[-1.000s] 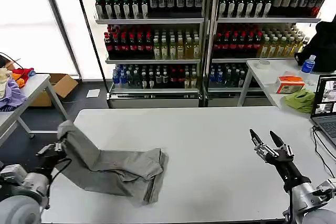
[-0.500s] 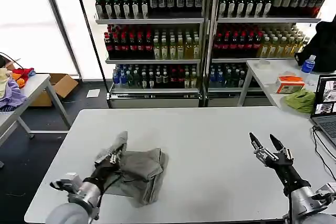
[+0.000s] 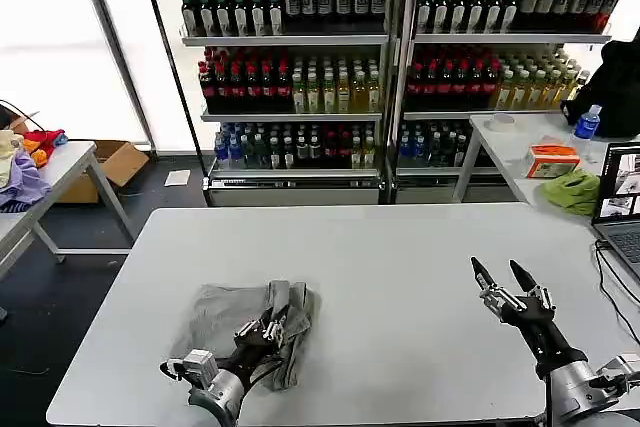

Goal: Fold and organize the clothes.

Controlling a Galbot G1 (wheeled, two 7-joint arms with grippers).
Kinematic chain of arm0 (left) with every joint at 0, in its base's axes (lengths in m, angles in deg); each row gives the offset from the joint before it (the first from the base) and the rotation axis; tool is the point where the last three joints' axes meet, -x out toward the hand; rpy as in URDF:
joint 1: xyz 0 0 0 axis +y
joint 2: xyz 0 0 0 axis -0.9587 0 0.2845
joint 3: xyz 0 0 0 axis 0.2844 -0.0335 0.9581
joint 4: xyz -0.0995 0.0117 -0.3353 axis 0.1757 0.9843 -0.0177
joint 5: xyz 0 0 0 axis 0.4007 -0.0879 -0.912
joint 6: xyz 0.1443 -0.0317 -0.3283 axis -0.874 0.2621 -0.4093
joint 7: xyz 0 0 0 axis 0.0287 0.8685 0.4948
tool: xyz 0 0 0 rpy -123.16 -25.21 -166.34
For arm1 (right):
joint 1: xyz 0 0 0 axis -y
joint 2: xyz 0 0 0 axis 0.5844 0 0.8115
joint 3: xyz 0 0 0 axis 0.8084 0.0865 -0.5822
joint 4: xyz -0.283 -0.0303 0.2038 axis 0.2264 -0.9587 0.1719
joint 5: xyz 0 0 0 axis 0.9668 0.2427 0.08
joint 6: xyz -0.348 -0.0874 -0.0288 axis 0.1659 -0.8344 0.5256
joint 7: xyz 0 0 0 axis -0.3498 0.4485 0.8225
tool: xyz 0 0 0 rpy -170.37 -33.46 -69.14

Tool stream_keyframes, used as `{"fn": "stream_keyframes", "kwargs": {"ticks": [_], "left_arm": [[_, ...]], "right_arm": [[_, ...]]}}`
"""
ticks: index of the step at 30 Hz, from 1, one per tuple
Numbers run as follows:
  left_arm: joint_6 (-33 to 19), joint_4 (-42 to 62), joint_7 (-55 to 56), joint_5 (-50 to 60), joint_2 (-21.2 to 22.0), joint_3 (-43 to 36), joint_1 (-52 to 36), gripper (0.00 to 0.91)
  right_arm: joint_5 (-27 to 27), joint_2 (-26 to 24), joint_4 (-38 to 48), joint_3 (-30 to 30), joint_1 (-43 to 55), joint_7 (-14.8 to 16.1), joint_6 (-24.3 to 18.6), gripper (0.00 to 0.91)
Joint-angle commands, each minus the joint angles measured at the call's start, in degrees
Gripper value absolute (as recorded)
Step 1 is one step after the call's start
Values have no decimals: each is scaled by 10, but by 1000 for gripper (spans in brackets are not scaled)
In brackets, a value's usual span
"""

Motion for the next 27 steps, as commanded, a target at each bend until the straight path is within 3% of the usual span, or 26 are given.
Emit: {"fn": "stream_keyframes", "kwargs": {"ticks": [1, 7, 12, 17, 27], "left_arm": [[8, -125, 7, 1, -7, 48, 16, 907], [51, -153, -14, -13, -39, 200, 63, 907], [77, -43, -56, 35, -41, 298, 71, 907], [70, 31, -79, 38, -37, 299, 81, 907], [55, 65, -97, 32, -21, 278, 71, 907]], "right_arm": [[4, 3, -1, 7, -3, 3, -3, 907], [4, -2, 1, 8, 0, 7, -5, 907], [8, -7, 4, 13, 1, 9, -7, 907], [11, -8, 4, 13, 4, 10, -8, 907], [8, -12, 8, 6, 5, 12, -7, 907]]}}
